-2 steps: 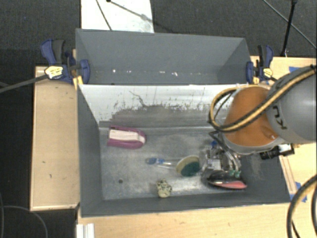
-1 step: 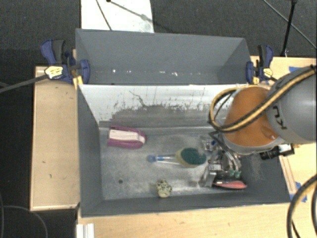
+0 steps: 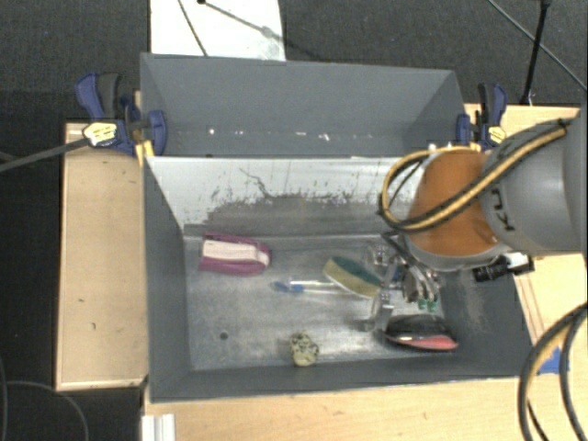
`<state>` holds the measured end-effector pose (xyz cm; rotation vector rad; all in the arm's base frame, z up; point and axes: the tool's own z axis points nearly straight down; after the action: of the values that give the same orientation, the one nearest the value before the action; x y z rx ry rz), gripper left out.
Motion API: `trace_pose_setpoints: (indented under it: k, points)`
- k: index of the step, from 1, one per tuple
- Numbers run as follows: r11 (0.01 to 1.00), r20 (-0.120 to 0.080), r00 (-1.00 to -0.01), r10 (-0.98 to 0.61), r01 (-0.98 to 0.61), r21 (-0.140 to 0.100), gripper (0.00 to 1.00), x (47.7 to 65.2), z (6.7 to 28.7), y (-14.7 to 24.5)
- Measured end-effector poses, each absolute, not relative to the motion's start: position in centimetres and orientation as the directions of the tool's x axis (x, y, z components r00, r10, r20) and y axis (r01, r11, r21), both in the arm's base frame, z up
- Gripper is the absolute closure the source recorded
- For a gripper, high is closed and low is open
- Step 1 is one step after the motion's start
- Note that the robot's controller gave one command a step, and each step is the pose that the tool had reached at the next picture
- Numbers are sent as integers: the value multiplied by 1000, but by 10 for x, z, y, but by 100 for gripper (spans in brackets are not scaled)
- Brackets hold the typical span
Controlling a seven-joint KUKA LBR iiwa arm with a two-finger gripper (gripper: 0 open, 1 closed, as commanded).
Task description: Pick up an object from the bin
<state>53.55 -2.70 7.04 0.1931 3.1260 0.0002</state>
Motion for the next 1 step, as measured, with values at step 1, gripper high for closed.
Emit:
trace_pose_setpoints:
  k: [1]
  points:
    - [993, -6, -993, 121, 121, 0, 100, 534, 71, -27]
